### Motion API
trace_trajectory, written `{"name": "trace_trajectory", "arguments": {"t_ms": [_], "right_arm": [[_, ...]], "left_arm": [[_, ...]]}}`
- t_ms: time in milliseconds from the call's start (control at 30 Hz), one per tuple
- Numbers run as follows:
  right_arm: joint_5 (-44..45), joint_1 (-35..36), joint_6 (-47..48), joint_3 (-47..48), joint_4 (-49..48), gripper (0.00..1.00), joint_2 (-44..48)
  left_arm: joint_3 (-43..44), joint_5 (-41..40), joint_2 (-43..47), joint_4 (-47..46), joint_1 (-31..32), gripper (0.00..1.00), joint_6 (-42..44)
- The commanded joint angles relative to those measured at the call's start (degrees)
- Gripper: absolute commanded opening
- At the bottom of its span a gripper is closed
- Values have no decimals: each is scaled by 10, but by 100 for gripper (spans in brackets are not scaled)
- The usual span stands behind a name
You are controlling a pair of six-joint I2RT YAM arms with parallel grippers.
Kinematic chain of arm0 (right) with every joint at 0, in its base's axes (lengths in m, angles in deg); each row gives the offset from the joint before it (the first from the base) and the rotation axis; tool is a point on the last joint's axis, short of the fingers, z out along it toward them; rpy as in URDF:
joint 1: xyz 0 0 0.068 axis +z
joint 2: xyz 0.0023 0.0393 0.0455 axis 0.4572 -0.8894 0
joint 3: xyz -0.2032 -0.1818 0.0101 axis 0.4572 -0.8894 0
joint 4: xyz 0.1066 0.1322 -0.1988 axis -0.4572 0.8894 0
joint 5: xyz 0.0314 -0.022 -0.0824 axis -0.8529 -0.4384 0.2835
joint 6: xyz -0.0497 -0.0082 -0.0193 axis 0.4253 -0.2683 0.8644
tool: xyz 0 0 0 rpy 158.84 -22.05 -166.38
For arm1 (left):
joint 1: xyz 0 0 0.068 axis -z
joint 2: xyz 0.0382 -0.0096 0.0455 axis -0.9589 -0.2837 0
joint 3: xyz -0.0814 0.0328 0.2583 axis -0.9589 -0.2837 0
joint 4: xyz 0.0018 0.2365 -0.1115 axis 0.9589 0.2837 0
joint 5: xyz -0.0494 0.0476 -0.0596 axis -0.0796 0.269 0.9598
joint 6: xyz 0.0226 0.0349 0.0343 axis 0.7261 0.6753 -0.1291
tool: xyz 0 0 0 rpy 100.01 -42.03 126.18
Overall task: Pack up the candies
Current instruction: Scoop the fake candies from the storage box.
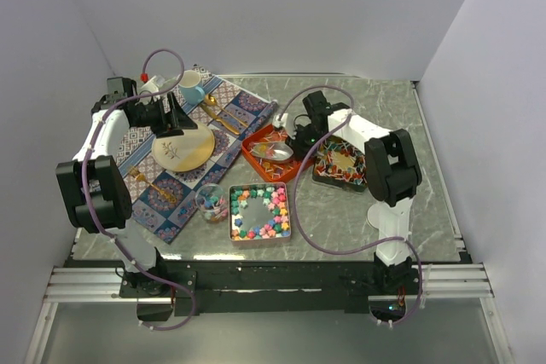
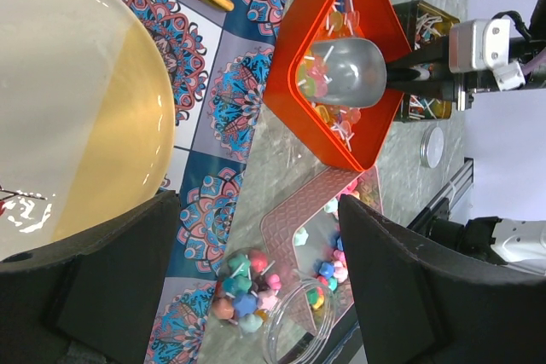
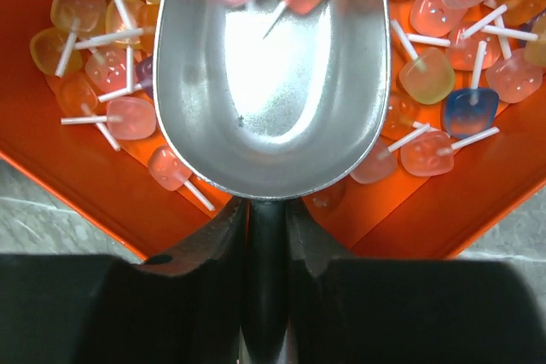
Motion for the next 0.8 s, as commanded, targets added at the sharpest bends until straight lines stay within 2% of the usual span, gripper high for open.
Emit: {"name": "trace_trajectory", "arguments": {"t_ms": [0,33,300,500,700,767], "right_arm": [[8,0,-4,1,23,9,-7],[9,-1,-6,-5,14,0,-2],[34,-6,-54,-76,-91,0,66],[-7,-15,-46,-146,-156,0,142],[-41,-22,-95,-216,-242,0,233],[-41,-23,-99,-216,-239,0,248]], "left_arm": [[-4,5,-4,-14,2,81,5],[-3,3,-4,-14,2,81,5],[8,8,-4,-11,2,81,2],[18,11,-6,-12,2,81,1],[26,16,-4,-10,2,81,1],[30,19,-3,-12,2,80,-4]]}}
